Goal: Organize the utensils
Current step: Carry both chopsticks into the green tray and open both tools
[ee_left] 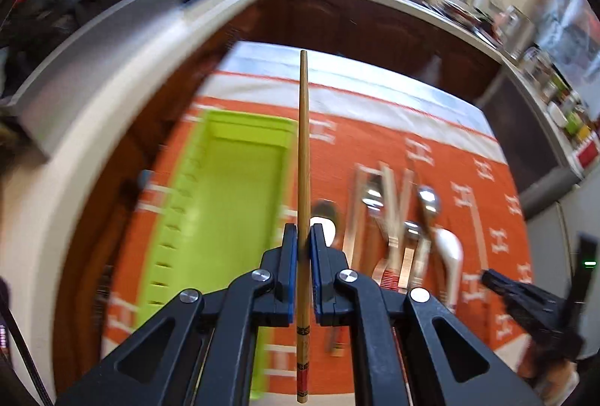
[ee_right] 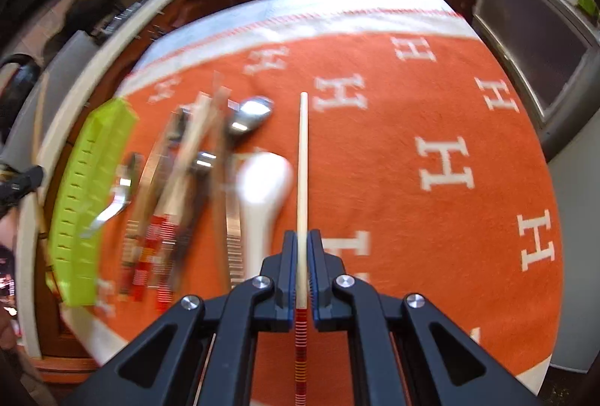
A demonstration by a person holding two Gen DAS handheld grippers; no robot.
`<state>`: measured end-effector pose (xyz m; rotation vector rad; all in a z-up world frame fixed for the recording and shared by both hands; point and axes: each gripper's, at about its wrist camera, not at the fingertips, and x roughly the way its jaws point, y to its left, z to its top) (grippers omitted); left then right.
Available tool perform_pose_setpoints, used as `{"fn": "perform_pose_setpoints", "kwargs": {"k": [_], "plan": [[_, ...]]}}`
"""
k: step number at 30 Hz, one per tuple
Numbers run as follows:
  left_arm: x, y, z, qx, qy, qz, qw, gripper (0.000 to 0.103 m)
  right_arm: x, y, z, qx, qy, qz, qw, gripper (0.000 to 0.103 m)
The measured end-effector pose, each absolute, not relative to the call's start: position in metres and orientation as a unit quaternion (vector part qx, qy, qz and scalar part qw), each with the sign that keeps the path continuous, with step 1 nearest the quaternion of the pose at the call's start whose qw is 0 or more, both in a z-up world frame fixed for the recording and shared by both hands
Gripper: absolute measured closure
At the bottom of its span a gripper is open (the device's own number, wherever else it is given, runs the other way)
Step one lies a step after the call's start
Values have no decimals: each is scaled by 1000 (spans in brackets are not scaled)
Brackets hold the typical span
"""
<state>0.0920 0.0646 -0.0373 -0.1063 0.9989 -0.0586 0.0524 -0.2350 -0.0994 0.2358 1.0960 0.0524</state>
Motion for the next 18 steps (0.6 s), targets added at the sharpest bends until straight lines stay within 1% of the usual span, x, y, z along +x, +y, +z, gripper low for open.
{"fn": "perform_pose_setpoints", "kwargs": {"k": [5, 9, 14, 18], "plan": [[86, 92, -33, 9, 444, 39, 895, 99, 59, -185, -62, 121, 497, 97, 854, 97], [96, 109, -47, 29, 454, 53, 889, 99, 79, -138, -45, 158, 491, 155, 843, 97], [105, 119, -68, 12, 479, 41, 877, 98, 111, -79, -44, 193, 496, 187, 825, 97], [110, 125, -72, 5, 483, 30, 875, 98, 132, -40, -59, 206, 511, 188, 813, 97]]}}
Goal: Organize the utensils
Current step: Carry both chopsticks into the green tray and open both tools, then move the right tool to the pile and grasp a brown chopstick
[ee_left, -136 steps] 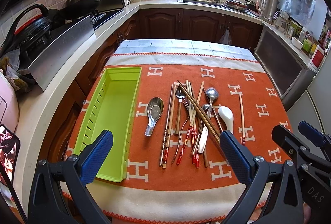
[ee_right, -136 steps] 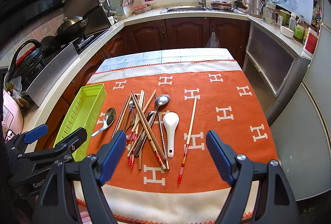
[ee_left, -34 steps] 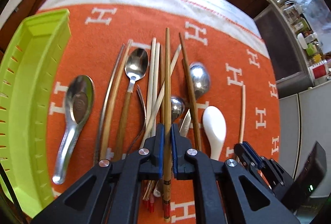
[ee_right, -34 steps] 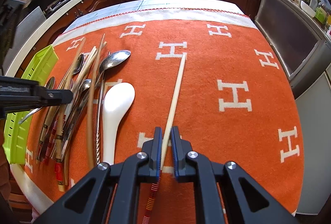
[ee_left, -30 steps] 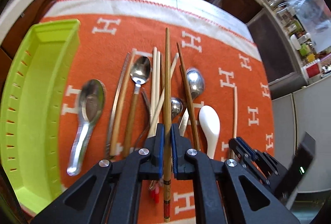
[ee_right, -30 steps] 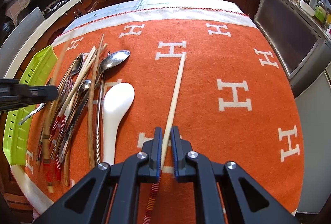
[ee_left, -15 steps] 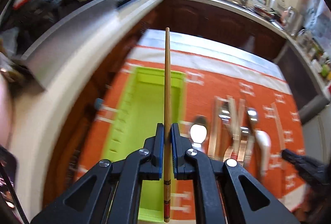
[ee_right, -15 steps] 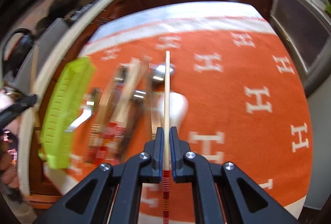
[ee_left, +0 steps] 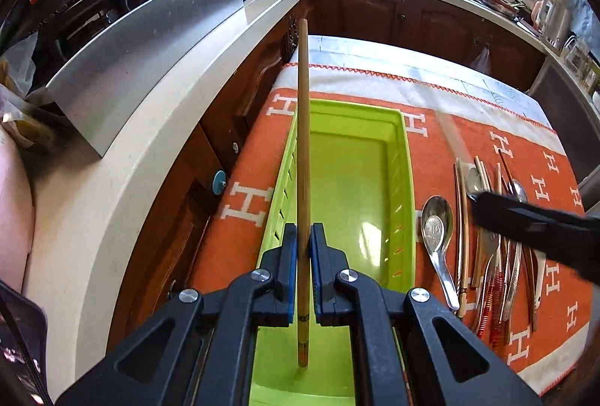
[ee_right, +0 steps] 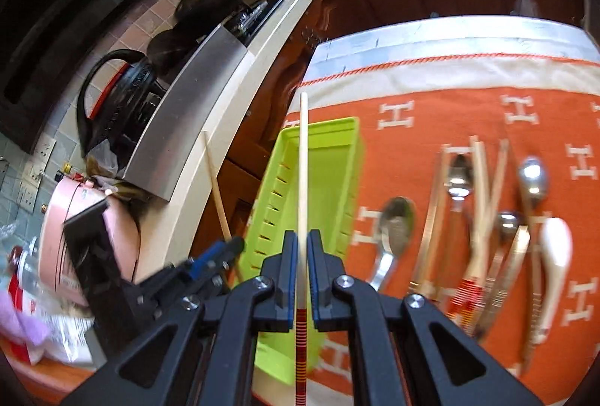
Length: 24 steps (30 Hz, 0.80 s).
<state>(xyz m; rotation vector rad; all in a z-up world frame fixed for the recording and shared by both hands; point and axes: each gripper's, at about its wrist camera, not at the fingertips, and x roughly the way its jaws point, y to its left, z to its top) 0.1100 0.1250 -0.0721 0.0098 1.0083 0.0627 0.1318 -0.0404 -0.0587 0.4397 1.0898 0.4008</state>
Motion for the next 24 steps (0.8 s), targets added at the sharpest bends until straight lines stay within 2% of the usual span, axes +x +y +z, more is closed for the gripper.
{"fn": "perform_pose_setpoints", "kwargs": {"k": [1, 3, 5, 7, 15, 24], "plan": [[111, 127, -72, 7, 481, 29, 876, 93, 136, -34, -63, 206, 516, 186, 811, 97], [108, 129, -70, 10, 473, 30, 880, 77, 144, -21, -72, 202, 523, 184, 807, 97], [106, 129, -66, 15, 461, 36, 886, 40, 145, -15, -77, 196, 533, 182, 803, 95], [103, 129, -59, 22, 444, 44, 895, 32, 148, -10, -81, 188, 539, 179, 801, 95], [93, 128, -45, 52, 420, 72, 903, 26, 139, -15, -73, 141, 522, 151, 828, 94], [86, 132, -35, 2, 422, 45, 906, 26, 116, -47, -64, 105, 497, 120, 853, 94]]}}
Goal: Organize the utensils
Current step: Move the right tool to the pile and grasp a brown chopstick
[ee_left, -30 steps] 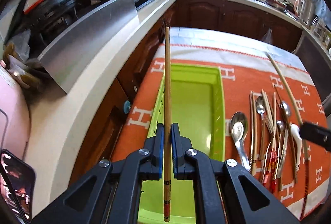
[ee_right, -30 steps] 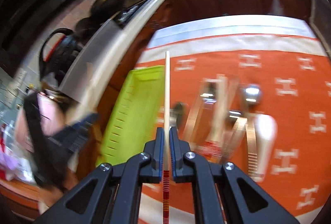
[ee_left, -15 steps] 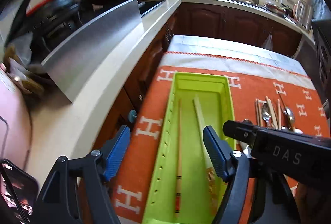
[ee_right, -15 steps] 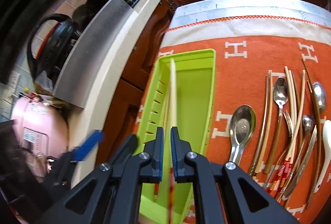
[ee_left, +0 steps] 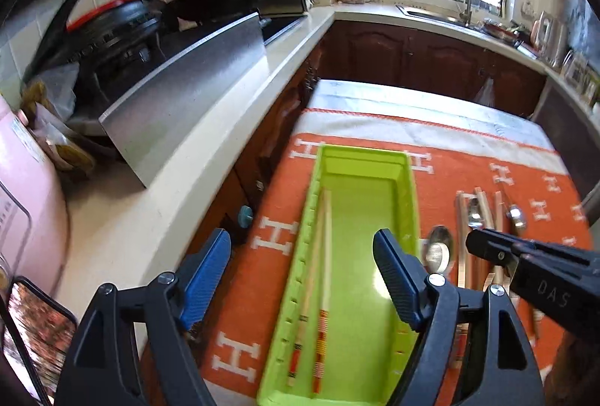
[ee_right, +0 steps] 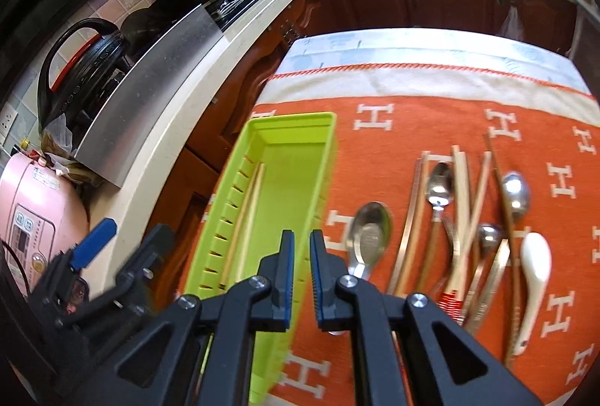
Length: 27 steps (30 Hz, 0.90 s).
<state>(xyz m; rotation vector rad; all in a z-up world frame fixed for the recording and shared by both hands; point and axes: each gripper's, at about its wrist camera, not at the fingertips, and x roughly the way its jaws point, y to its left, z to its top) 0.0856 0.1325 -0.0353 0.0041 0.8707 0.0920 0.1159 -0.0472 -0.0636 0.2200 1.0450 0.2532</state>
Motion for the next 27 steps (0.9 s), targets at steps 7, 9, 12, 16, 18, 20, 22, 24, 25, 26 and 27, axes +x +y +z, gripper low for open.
{"fn": "perform_pose_setpoints", "kwargs": {"k": [7, 9, 12, 16, 18, 20, 22, 24, 25, 26, 27], "plan": [[82, 126, -29, -45, 439, 16, 897, 26, 95, -74, -50, 85, 473, 96, 872, 94], [80, 122, -28, -49, 439, 10, 897, 26, 88, -84, -44, 78, 462, 90, 879, 94], [78, 112, -27, -50, 439, 2, 897, 26, 79, -99, -40, 71, 452, 79, 886, 94], [77, 97, -30, -48, 440, -14, 896, 26, 70, -116, -38, 68, 445, 67, 891, 94], [77, 86, -33, -44, 443, -26, 895, 26, 66, -126, -39, 64, 441, 58, 893, 94], [77, 77, -37, -41, 447, -36, 893, 25, 62, -136, -39, 65, 438, 53, 895, 94], [77, 68, -41, -40, 452, -47, 890, 24, 59, -144, -41, 68, 437, 48, 895, 94], [79, 57, -48, -36, 460, -58, 885, 24, 58, -157, -44, 73, 437, 40, 896, 94], [79, 52, -51, -34, 463, -62, 883, 24, 58, -162, -45, 76, 438, 37, 895, 94], [80, 49, -53, -33, 466, -66, 882, 24, 58, -167, -47, 79, 439, 34, 894, 95], [80, 45, -56, -32, 470, -70, 879, 24, 58, -173, -50, 84, 441, 31, 893, 94]]}}
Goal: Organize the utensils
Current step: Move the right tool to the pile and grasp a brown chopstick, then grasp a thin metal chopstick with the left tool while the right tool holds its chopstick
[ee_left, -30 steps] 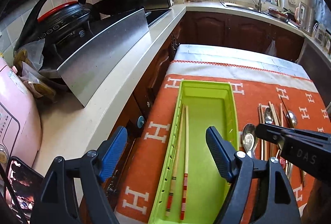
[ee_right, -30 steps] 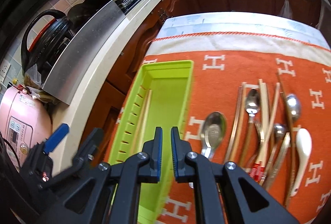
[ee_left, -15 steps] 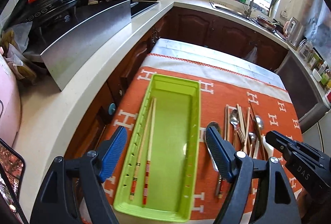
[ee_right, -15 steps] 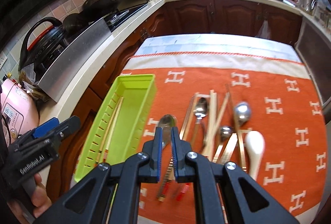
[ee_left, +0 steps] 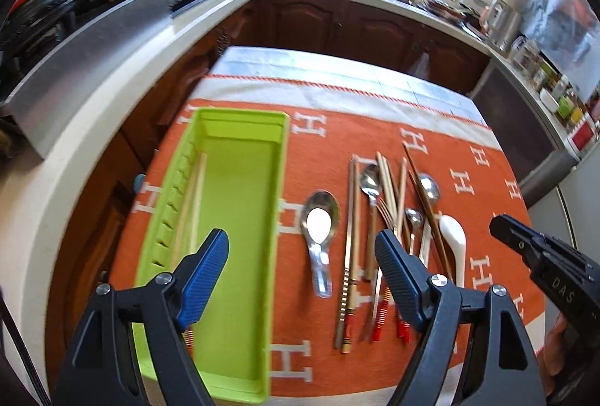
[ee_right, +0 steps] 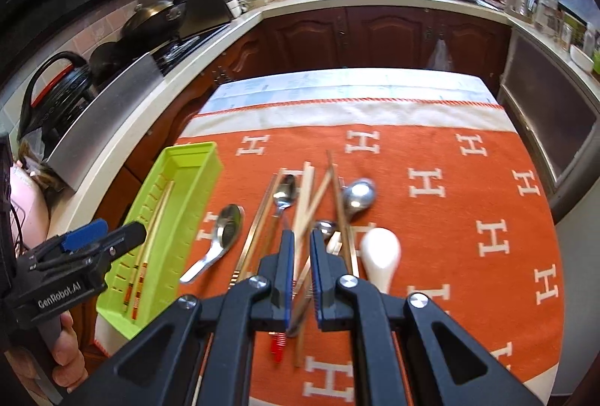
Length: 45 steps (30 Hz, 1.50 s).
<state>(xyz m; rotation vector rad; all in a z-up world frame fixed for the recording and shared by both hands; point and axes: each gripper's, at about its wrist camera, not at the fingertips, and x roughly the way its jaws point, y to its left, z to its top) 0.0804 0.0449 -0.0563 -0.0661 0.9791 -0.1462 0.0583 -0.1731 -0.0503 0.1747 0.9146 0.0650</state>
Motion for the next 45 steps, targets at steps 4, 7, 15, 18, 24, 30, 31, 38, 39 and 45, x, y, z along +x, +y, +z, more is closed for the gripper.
{"fn": "perform_pose_setpoints", "kwargs": {"k": [4, 7, 15, 18, 24, 30, 31, 38, 39, 45], "plan": [[83, 28, -67, -24, 480, -85, 873, 24, 59, -192, -62, 99, 451, 32, 886, 94], [86, 16, -77, -12, 487, -89, 869, 24, 60, -200, -73, 106, 461, 42, 880, 94], [93, -10, -109, 6, 520, -105, 848, 37, 69, -207, -98, 103, 483, 69, 867, 94], [95, -10, -116, -3, 529, -105, 842, 37, 77, -207, -108, 99, 494, 75, 861, 94], [106, 5, -125, -27, 545, -91, 833, 52, 93, -195, -131, 59, 515, 85, 851, 94], [112, 13, -137, -54, 570, -104, 813, 79, 98, -189, -141, 37, 516, 87, 851, 94], [112, 14, -137, -56, 570, -105, 813, 80, 98, -189, -142, 37, 515, 88, 852, 94], [114, 23, -121, -64, 554, -106, 823, 85, 96, -197, -139, 66, 509, 96, 853, 96], [116, 23, -118, -64, 550, -106, 826, 85, 95, -197, -138, 69, 508, 98, 853, 96], [132, 8, -108, -46, 537, -120, 834, 92, 92, -201, -133, 89, 503, 102, 854, 96]]}}
